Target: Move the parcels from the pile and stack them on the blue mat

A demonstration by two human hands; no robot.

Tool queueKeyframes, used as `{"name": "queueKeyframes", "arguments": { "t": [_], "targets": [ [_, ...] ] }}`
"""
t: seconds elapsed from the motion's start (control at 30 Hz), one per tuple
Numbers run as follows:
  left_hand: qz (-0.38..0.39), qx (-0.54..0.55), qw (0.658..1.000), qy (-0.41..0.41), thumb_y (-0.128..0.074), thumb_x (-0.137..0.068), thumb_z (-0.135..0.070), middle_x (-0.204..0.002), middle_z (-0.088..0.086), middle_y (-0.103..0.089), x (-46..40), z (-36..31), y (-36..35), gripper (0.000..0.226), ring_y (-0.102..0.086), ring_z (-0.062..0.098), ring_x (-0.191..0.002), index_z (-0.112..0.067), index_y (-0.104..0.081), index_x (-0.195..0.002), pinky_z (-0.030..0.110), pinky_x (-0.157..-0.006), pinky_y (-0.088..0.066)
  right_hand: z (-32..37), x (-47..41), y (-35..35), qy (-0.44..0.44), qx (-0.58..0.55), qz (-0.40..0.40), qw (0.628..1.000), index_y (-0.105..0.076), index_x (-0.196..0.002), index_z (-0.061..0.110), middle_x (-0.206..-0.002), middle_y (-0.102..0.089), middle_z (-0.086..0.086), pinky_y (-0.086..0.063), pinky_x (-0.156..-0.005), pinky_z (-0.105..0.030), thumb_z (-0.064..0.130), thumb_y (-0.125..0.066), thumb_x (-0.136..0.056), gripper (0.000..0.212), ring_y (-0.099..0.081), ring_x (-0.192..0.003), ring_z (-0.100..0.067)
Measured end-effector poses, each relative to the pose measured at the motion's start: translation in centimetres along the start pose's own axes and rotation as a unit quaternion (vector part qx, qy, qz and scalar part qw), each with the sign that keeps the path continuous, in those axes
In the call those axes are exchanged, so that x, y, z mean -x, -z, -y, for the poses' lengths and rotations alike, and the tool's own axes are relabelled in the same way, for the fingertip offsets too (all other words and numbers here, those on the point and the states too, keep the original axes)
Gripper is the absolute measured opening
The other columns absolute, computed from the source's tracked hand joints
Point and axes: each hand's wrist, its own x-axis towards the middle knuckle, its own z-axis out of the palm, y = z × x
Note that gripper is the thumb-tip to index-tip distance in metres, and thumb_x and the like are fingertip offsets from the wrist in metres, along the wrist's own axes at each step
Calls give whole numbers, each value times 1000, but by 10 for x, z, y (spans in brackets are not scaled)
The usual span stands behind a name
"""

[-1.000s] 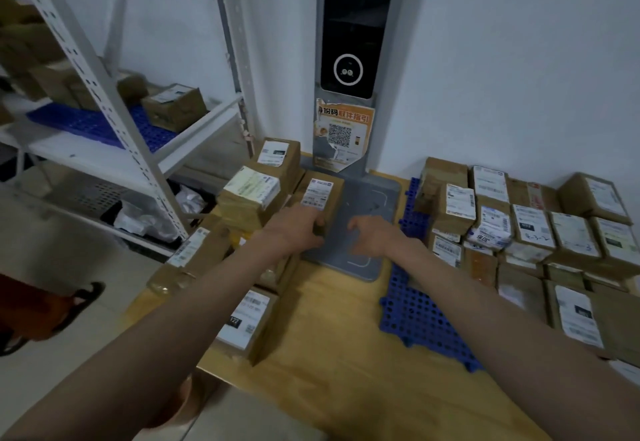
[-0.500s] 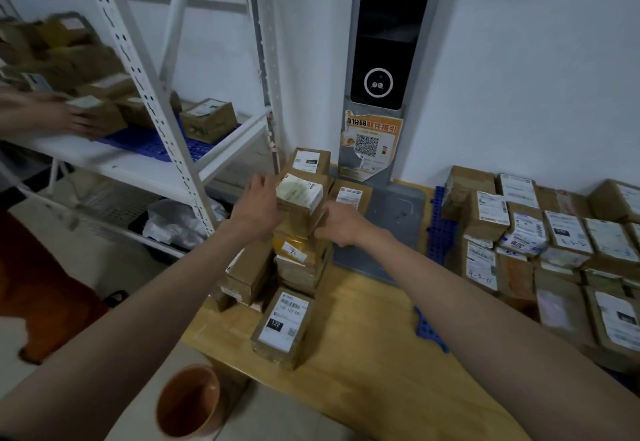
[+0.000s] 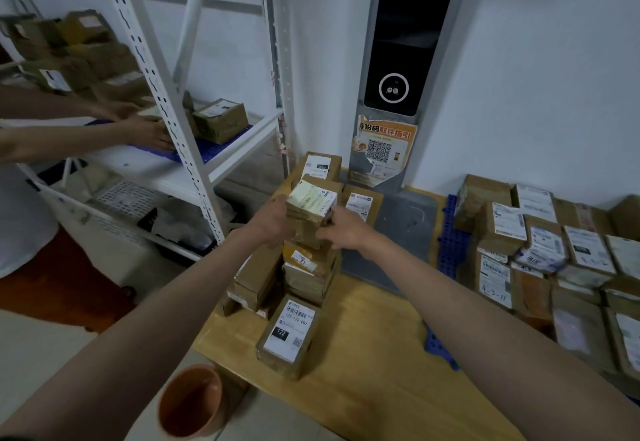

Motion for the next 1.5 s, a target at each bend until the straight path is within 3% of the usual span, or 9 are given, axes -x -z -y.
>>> {"name": "queueKeyframes", "arguments": {
  "t": [0.17, 0.3, 0.5, 0.67, 0.87, 1.07, 1.23, 1.37, 1.5],
  "targets": [
    [-45, 17, 998, -47, -69, -84, -23, -118, 10, -59, -4, -15, 16, 41, -58, 26, -108, -9, -57, -120, 44, -94, -50, 3, -3, 11, 46, -71, -76, 993, -46, -138, 19, -136, -55, 0, -46, -95, -29, 24, -62, -89, 52, -53, -122, -18],
    [-77, 45, 991, -97, -73, -80, -19, -103, -6, -60, -10, -37, 24, 33, -60, 17, -99, -12, -57, -109, 24, -74, -49, 5, -2, 32, 53, -129, -150, 979, -50, -127, 25, -130, -60, 5, -44, -83, -18, 31, -73, -80, 53, -56, -107, -7],
    [-59, 57, 992, -100, -69, -79, 0, -132, 9, -56, -19, -75, 1, 68, -58, 27, -114, -9, -40, -139, 32, -89, -52, -9, -4, 59, 3, -66, -204, 977, -38, -139, 11, -135, -50, -9, -45, -104, -44, 48, -83, -66, 93, -48, -127, -25],
    [-46, 114, 984, -133, -63, -77, 15, -133, 10, -55, -24, -92, -25, 72, -58, 22, -112, -7, -37, -140, 3, -65, -46, -25, -4, 67, -54, -63, -263, 961, -26, -140, 6, -138, -38, -14, -40, -108, -46, 43, -85, -63, 104, -34, -133, -30],
    [9, 140, 979, -145, -70, -77, 10, -134, 10, -55, -28, -96, -40, 80, -60, 24, -112, -9, -35, -145, 26, -87, -53, -40, -7, 70, -102, -63, -285, 951, -26, -140, 6, -136, -36, -13, -41, -106, -48, 39, -83, -63, 101, -33, -131, -32],
    [-19, 30, 998, -48, -71, -81, -38, -143, 6, -46, -40, -67, -50, 72, -47, 27, -128, -18, -39, -142, 47, -102, -45, -50, 0, 66, -105, -74, -281, 951, -27, -140, 7, -137, -37, -11, -39, -106, -51, 43, -83, -62, 102, -32, -133, -32],
    [22, -128, 988, 88, -76, -64, -59, -150, 13, -29, -42, -25, -64, 107, -28, 35, -139, -19, -23, -148, 49, -110, -33, -68, 16, 66, -114, -70, -287, 949, -29, -139, 7, -136, -38, -11, -40, -106, -50, 49, -82, -63, 102, -33, -132, -30],
    [68, -112, 984, 121, -76, -62, -64, -161, 9, -10, -39, -9, -74, 123, -15, 37, -146, -21, -7, -154, 55, -115, -23, -85, 33, 65, -140, -47, -278, 949, -26, -140, 5, -137, -38, -11, -40, -106, -47, 51, -82, -63, 105, -35, -131, -31],
    [36, -87, 990, 104, -77, -58, -64, -157, 11, -19, -33, -12, -78, 121, -21, 37, -143, -24, -13, -153, 54, -113, -28, -95, 45, 58, -158, -47, -271, 948, -27, -140, 5, -137, -39, -11, -40, -105, -45, 51, -83, -63, 106, -36, -130, -30]
  ]
}}
